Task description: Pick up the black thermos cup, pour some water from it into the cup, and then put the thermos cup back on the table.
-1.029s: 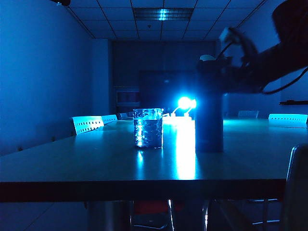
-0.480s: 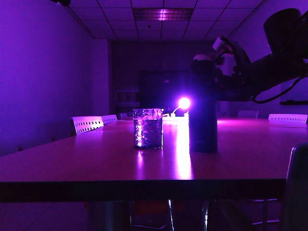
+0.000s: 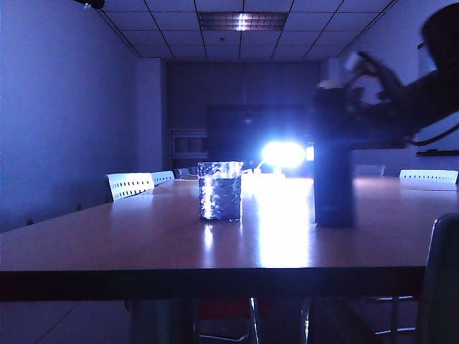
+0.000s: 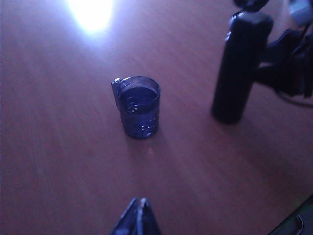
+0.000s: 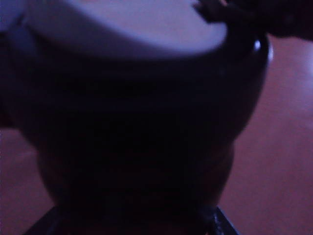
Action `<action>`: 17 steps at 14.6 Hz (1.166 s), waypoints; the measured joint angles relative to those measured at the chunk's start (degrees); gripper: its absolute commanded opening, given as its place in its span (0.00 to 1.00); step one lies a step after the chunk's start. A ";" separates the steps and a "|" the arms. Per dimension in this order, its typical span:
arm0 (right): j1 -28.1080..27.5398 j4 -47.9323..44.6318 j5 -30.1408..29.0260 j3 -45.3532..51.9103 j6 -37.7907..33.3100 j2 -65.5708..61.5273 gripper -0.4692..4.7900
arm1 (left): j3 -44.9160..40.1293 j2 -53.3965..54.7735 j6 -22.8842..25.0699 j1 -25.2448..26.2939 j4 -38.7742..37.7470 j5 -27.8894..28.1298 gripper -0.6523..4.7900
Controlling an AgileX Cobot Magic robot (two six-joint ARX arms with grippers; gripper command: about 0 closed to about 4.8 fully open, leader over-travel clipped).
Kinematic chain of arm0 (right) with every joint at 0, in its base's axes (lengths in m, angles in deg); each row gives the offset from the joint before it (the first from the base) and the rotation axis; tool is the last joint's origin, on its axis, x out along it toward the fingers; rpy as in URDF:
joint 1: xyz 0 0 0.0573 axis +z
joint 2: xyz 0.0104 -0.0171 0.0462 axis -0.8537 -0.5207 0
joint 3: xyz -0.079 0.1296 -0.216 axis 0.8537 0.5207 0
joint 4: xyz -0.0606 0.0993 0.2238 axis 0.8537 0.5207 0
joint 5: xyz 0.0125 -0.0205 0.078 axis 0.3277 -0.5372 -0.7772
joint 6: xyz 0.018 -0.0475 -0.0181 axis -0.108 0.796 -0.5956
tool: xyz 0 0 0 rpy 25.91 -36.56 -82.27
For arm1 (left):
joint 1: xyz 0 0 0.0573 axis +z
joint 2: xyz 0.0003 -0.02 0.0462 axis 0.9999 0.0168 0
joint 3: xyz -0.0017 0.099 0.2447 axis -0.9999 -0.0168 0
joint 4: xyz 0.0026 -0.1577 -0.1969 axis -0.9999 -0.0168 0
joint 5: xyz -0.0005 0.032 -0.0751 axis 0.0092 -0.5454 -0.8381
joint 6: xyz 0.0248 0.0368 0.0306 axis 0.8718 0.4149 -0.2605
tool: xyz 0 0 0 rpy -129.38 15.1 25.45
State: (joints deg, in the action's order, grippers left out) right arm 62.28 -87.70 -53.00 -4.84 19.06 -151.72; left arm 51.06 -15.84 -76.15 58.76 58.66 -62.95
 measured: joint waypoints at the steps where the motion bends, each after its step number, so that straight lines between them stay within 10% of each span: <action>1: -0.66 0.26 0.07 0.00 0.00 0.20 0.25 | 0.00 0.00 0.00 0.00 0.02 0.00 0.11; 12: -1.62 -1.40 -0.46 2.62 2.60 1.05 0.27 | 0.00 0.02 -0.02 0.00 0.00 0.00 0.11; 17: -1.62 -1.33 -0.42 2.62 2.69 1.05 0.85 | 0.00 0.00 0.00 0.00 -0.63 0.00 0.11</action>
State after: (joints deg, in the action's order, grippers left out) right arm 60.66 -89.04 -53.41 -2.22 21.75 -150.67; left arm 51.06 -15.84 -76.15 58.76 58.03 -62.95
